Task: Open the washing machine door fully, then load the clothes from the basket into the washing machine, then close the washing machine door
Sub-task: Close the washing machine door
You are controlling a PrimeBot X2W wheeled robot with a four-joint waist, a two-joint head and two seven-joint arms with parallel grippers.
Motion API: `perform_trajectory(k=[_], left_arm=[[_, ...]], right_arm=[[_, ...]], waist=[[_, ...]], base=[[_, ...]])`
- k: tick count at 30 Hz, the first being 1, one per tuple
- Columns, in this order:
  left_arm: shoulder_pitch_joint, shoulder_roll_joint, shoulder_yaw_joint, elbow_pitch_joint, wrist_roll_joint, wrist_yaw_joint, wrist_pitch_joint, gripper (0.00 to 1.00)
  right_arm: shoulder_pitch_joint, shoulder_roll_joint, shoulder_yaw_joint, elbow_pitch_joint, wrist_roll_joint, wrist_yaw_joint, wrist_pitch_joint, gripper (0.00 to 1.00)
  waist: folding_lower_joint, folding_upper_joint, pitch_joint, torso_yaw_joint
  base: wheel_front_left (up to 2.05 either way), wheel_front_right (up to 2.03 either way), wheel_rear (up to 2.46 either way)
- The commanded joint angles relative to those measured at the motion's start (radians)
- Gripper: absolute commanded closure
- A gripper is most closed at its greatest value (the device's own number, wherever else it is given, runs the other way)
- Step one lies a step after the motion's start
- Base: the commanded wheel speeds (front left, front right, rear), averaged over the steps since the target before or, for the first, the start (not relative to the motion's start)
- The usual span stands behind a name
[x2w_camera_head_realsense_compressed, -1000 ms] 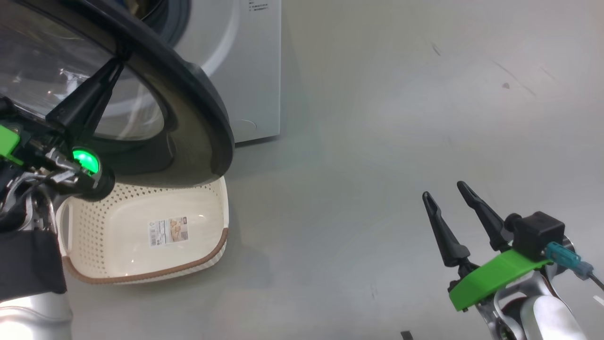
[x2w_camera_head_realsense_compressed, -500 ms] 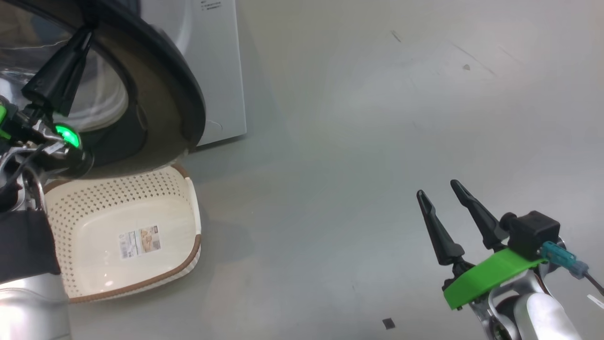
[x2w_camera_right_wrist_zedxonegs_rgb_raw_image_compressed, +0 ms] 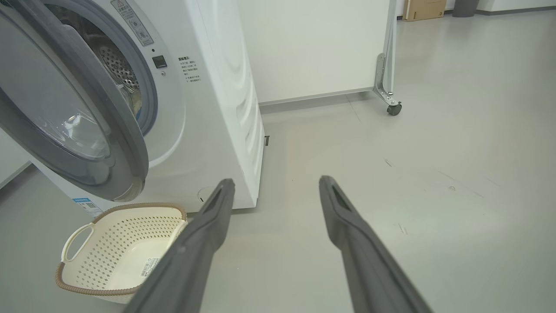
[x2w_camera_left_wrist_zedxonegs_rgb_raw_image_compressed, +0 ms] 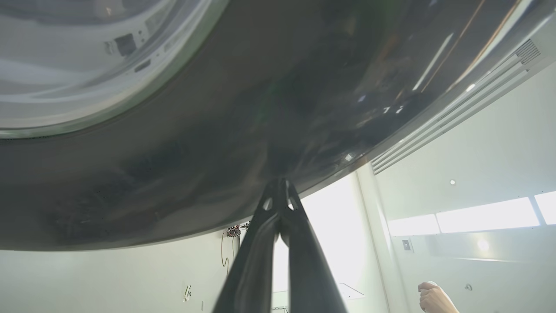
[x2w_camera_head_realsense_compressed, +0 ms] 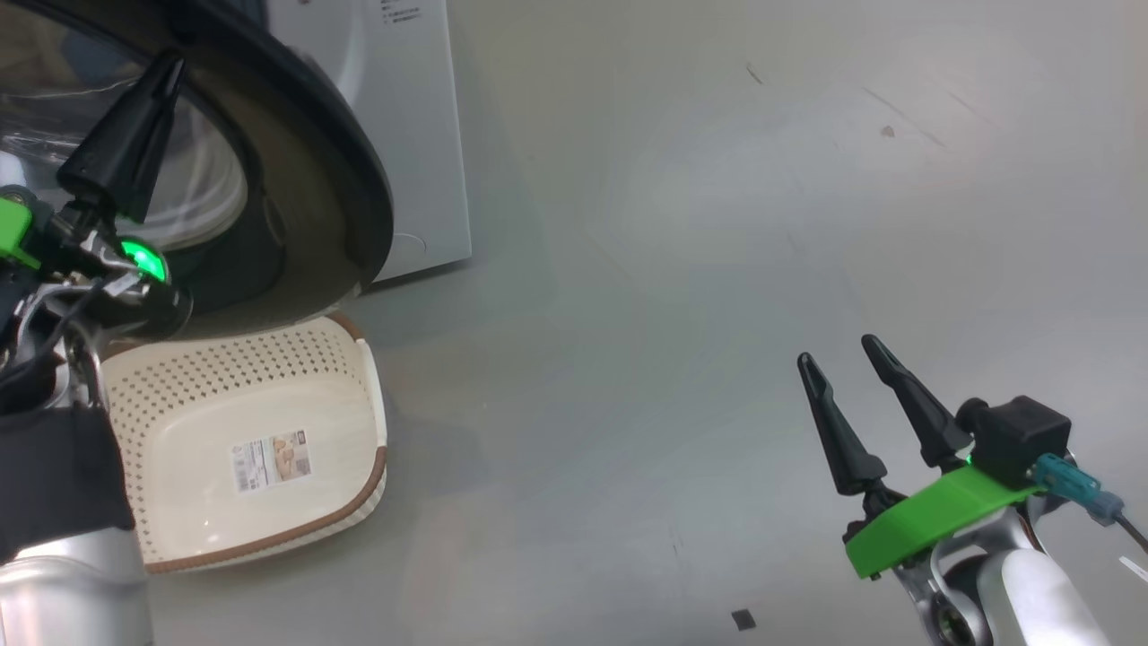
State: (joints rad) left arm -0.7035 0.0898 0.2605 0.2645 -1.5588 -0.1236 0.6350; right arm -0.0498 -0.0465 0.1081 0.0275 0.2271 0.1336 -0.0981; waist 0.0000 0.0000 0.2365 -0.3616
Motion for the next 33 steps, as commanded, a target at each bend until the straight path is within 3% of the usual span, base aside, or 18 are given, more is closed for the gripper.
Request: perform_trajectory(k=[1,10,11,13,14,16,20,25,33], left_arm=[[0.0,0.025,0.02,-0.045,-0.002,-0.007,-0.002,1.0],[0.107,0.008,-0.047,-0.136,0.096,-0.007,-0.077,1.0],[0.119,0.007,-0.059,-0.147,0.107,-0.007,-0.091,0.93],[0.143,0.008,-0.082,-0.17,0.131,-0.007,-0.12,0.55],[0.154,0.007,-0.093,-0.179,0.136,-0.007,-0.132,0.26],[0.175,0.009,-0.11,-0.199,0.146,-0.007,-0.159,0.0],[0.207,0.014,-0.132,-0.241,0.157,-0.007,-0.203,0.0],[0.274,0.058,-0.186,-0.306,0.255,-0.007,-0.315,0.0],[0.4,0.17,-0.276,-0.269,0.602,-0.005,-0.58,0.0]], right_arm=[[-0.039,-0.004,0.013,-0.027,-0.005,-0.003,-0.011,0.0],[-0.064,-0.004,0.002,-0.03,-0.051,-0.003,0.002,0.0],[-0.066,-0.004,0.0,-0.031,-0.054,-0.003,0.003,0.0],[-0.069,-0.004,-0.003,-0.033,-0.059,-0.003,0.003,0.0],[-0.071,-0.004,-0.005,-0.033,-0.06,-0.003,0.004,0.0],[-0.073,-0.004,-0.007,-0.033,-0.064,-0.003,0.007,0.0],[-0.072,-0.004,-0.011,-0.032,-0.069,-0.003,0.01,0.0],[-0.074,-0.004,-0.013,-0.034,-0.075,-0.003,0.013,0.0],[-0.066,-0.004,-0.032,-0.037,-0.086,-0.003,0.018,0.0]], waist=[[0.0,0.0,-0.006,0.013],[0.0,0.0,-0.035,0.082],[0.0,0.0,-0.038,0.09],[0.0,0.0,-0.045,0.104],[0.0,0.0,-0.049,0.11],[0.0,0.0,-0.058,0.123],[0.0,0.0,-0.073,0.137],[0.0,0.0,-0.092,0.154],[0.0,0.0,-0.126,0.177]], base=[[0.0,0.0,0.0],[0.0,0.0,0.0],[0.0,0.0,0.0],[0.0,0.0,0.0],[0.0,0.0,0.0],[0.0,0.0,0.0],[0.0,0.0,0.0],[0.0,0.0,0.0],[0.0,0.0,0.0]])
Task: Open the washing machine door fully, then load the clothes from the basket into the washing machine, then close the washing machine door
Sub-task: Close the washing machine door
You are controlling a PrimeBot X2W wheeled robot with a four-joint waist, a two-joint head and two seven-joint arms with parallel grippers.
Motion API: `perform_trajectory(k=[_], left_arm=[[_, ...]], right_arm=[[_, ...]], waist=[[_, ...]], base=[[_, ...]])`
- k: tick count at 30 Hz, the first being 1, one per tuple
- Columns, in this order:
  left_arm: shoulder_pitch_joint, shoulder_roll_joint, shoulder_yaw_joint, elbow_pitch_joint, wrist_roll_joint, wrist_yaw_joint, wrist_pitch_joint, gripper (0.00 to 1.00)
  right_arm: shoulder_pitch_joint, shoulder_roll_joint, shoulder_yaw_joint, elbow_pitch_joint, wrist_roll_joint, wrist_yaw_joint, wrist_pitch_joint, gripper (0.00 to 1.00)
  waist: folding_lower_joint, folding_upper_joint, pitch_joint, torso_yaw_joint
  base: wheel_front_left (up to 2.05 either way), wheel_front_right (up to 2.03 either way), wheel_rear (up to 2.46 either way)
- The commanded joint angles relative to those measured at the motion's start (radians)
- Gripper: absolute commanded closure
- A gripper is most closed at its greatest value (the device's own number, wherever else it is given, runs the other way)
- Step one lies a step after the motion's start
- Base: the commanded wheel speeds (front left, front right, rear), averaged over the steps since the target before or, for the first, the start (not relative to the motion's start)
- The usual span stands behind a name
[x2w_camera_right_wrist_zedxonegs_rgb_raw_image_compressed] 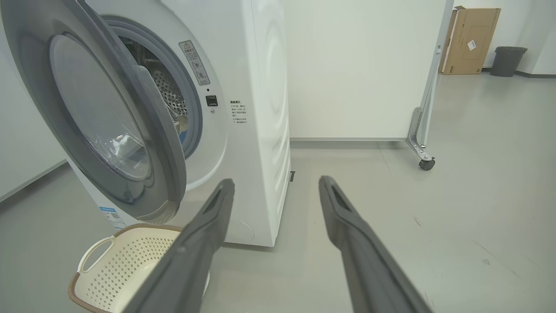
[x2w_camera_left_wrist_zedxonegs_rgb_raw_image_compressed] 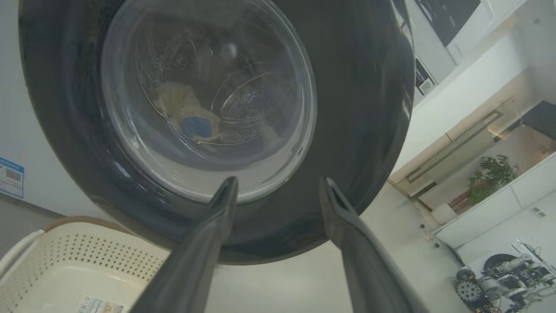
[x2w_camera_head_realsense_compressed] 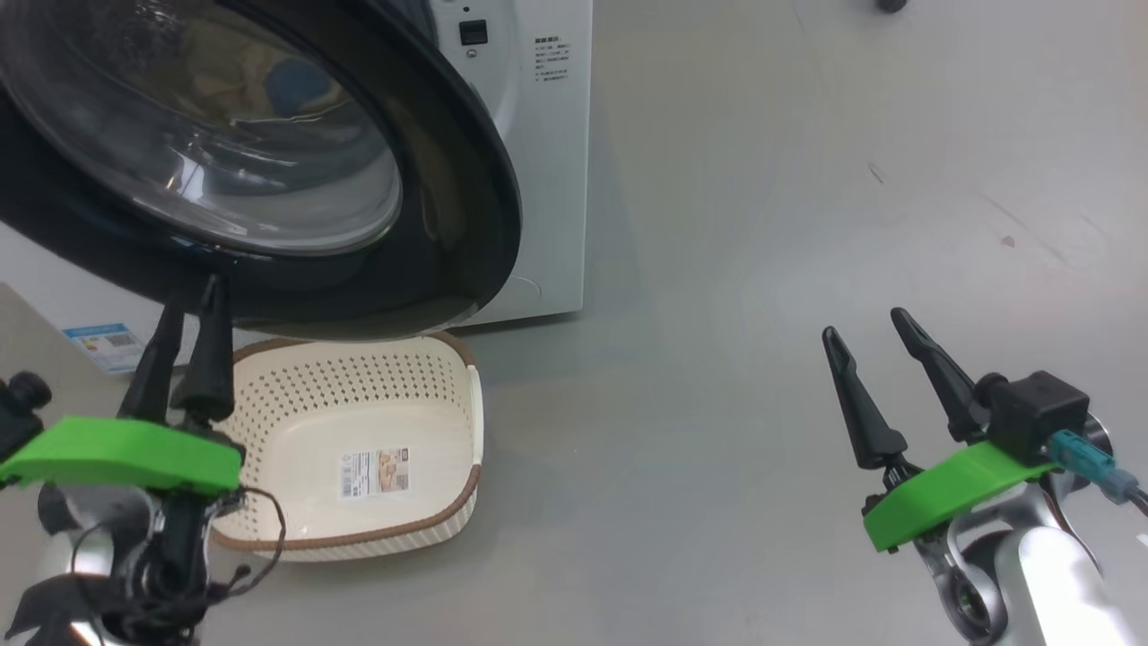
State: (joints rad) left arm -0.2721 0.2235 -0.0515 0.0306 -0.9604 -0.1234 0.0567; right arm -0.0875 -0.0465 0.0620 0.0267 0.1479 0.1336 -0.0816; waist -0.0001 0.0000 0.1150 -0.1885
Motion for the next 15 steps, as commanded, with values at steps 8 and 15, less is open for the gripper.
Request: perform_trajectory(k=[8,15], left_arm=[[0.075,0.058,-0.024,-0.016,0.279,0.082,-0.156,0.0],[0.192,0.068,-0.057,-0.061,0.424,0.186,-0.203,0.0]], right_arm=[[0.0,-0.012,-0.003,-0.046,-0.015,-0.003,0.012,0.0],[0.027,-0.02,-0.006,-0.059,-0.021,-0.003,0.029,0.0]], waist=[[0.0001,0.0,-0.041,0.03],[0.0001,0.0,-0.063,0.048]], base=[[0.0,0.0,0.0],[0.0,0.0,0.0]])
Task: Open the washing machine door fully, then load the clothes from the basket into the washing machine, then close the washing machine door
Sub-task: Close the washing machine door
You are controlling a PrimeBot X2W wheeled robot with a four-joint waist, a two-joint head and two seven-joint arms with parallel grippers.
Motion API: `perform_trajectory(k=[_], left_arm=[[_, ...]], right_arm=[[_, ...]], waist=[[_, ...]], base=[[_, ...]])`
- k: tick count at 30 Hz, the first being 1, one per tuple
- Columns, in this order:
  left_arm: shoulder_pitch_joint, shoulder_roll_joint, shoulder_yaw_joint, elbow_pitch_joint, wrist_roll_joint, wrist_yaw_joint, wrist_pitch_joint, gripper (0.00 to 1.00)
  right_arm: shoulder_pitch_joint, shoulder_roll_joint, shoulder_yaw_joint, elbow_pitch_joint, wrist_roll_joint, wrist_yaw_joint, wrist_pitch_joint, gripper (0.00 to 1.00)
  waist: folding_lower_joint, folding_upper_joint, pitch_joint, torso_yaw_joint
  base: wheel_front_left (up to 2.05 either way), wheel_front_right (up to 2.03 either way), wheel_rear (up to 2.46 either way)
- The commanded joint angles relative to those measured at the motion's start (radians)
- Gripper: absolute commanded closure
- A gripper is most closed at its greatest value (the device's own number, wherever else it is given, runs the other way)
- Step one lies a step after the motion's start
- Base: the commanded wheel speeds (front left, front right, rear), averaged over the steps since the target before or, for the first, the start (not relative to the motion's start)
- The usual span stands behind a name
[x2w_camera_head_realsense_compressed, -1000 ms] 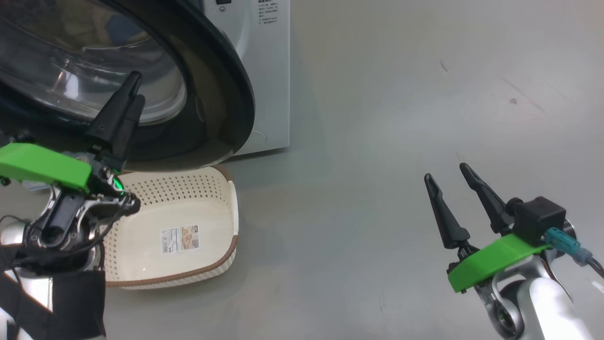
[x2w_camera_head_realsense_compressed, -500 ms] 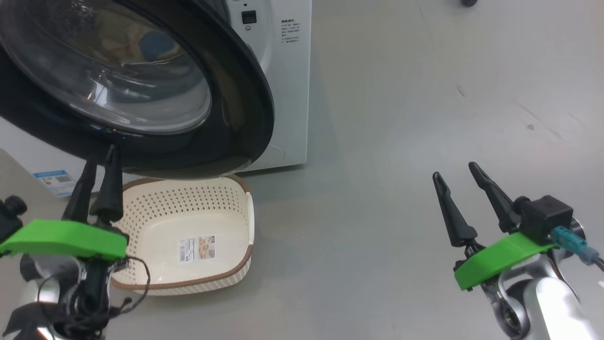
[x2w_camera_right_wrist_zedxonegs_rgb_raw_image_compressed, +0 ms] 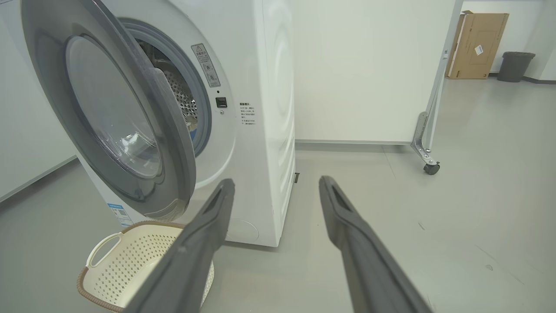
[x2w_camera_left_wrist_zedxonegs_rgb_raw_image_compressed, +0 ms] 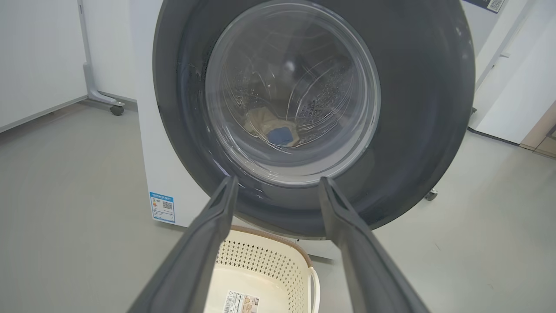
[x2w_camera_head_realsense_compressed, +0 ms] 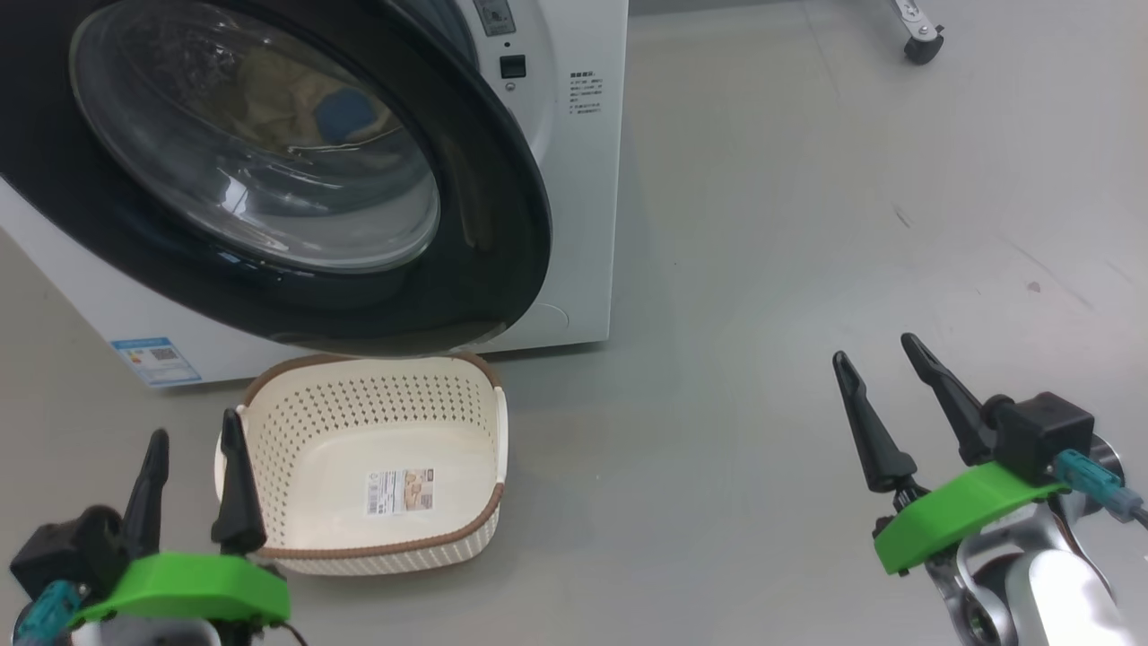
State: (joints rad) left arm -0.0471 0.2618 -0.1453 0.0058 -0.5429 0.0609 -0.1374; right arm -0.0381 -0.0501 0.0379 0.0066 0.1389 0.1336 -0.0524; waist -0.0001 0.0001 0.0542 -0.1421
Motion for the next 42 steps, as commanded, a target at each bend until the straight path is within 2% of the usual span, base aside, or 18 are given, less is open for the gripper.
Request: perform_trajectory(k=[1,5,13,38,39,41,42], left_arm=[[-0.016,0.031,0.036,-0.041,0.022,0.018,-0.012,0.0],[0.055,0.035,0.034,-0.051,0.071,0.071,-0.029,0.0],[0.108,0.034,0.027,-0.08,0.1,0.109,-0.04,0.0],[0.098,0.045,0.015,-0.081,0.103,0.125,-0.037,0.0],[0.096,0.046,0.014,-0.081,0.104,0.125,-0.038,0.0],[0.091,0.047,0.011,-0.082,0.106,0.125,-0.038,0.0],[0.087,0.048,0.009,-0.083,0.106,0.123,-0.037,0.0]], right_arm=[[-0.019,-0.017,0.018,-0.04,-0.014,-0.003,0.002,0.0],[0.003,-0.019,0.013,-0.046,-0.017,-0.003,0.01,0.0],[0.028,-0.023,0.011,-0.057,-0.024,-0.003,0.023,0.0],[0.022,-0.015,0.009,-0.061,-0.018,-0.003,0.024,0.0],[0.018,-0.014,0.004,-0.059,-0.016,-0.003,0.022,0.07],[0.004,-0.013,-0.009,-0.052,-0.014,-0.003,0.02,0.87],[-0.005,-0.012,-0.013,-0.049,-0.013,-0.003,0.018,1.0]], waist=[[0.0001,-0.0001,-0.004,0.003],[0.0001,-0.0001,-0.014,0.013],[0.0001,-0.0001,-0.023,0.021],[0.0001,-0.0001,-0.005,0.02],[0.0001,-0.0001,-0.002,0.022],[0.0001,-0.0001,0.005,0.028],[0.0001,-0.0001,0.009,0.032]], base=[[0.0,0.0,0.0],[0.0,0.0,0.0],[0.0,0.0,0.0],[0.0,0.0,0.0],[0.0,0.0,0.0],[0.0,0.0,0.0],[0.0,0.0,0.0]])
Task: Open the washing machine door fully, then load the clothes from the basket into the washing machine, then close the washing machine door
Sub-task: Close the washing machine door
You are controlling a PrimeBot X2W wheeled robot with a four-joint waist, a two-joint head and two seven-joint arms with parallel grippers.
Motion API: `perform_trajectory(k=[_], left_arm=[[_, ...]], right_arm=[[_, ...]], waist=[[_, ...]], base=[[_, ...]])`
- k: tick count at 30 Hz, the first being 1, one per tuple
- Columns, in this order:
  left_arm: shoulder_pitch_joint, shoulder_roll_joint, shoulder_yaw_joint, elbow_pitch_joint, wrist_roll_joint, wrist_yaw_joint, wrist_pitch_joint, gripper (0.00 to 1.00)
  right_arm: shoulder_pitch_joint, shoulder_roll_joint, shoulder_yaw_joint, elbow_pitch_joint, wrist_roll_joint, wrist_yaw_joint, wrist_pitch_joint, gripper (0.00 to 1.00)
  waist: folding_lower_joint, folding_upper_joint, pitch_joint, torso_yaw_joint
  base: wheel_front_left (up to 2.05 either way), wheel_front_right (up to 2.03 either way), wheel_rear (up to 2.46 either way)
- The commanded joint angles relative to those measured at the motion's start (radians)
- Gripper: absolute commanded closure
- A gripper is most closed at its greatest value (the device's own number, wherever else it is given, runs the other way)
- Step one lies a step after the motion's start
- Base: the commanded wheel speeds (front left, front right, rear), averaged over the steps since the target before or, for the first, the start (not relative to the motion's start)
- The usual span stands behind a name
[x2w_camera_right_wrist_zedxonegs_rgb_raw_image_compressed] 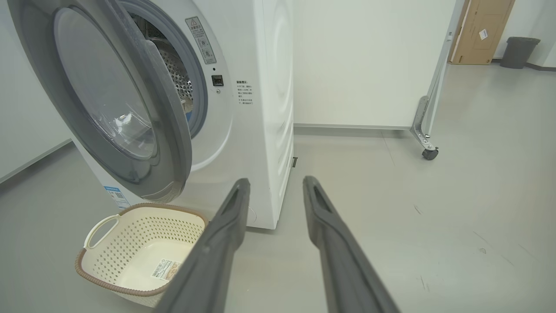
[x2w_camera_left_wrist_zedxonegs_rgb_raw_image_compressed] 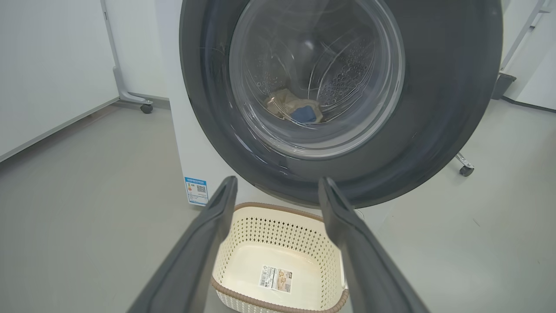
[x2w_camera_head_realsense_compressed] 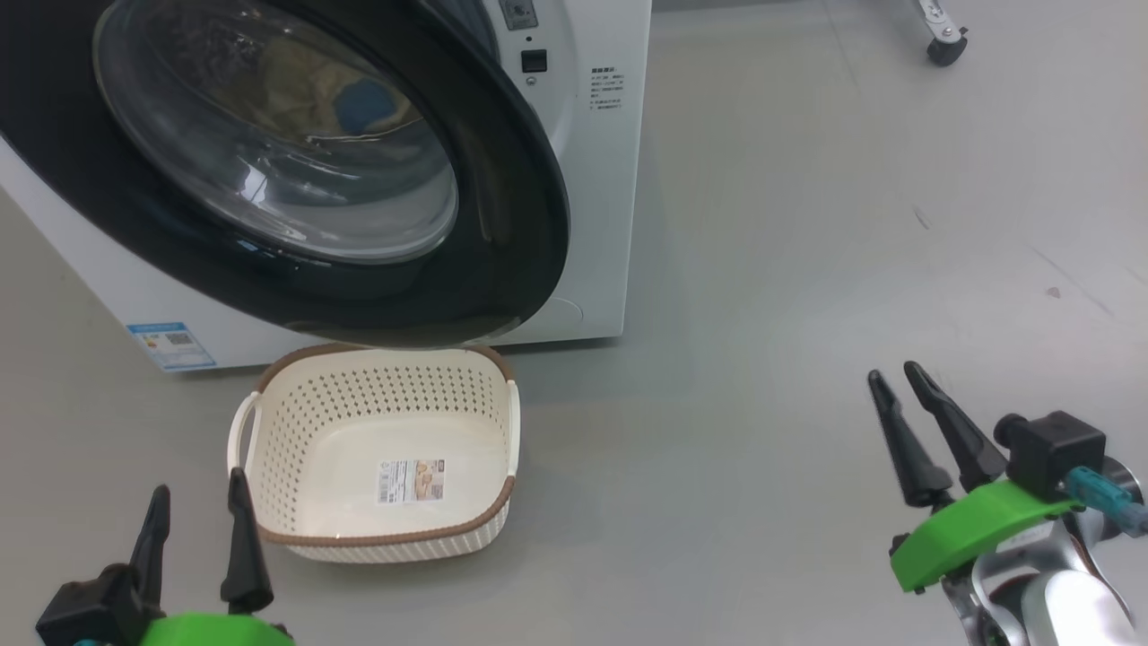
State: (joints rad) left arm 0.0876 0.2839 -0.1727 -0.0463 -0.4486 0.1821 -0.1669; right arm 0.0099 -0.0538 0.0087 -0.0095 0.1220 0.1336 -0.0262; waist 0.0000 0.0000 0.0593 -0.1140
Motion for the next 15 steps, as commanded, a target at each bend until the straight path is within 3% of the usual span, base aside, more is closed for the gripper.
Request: perform_trajectory(k=[1,9,15], left_arm=[[-0.052,0.026,0.034,-0.031,0.013,0.001,-0.009,0.0],[-0.088,0.022,0.007,-0.025,0.022,-0.007,-0.007,0.0],[-0.112,0.011,-0.024,-0.019,0.03,-0.014,-0.003,0.0]], right_arm=[[-0.063,-0.007,0.013,-0.028,0.005,-0.003,-0.009,1.0],[-0.177,-0.015,0.012,0.009,0.003,-0.003,-0.028,1.0],[-0.293,-0.017,0.081,0.011,0.014,-0.003,-0.04,1.0]], waist=[[0.0,0.0,0.009,0.008],[0.0,0.0,0.034,0.056],[0.0,0.0,0.042,0.106]], base=[[0.0,0.0,0.0],[0.0,0.0,0.0],[0.0,0.0,0.0]])
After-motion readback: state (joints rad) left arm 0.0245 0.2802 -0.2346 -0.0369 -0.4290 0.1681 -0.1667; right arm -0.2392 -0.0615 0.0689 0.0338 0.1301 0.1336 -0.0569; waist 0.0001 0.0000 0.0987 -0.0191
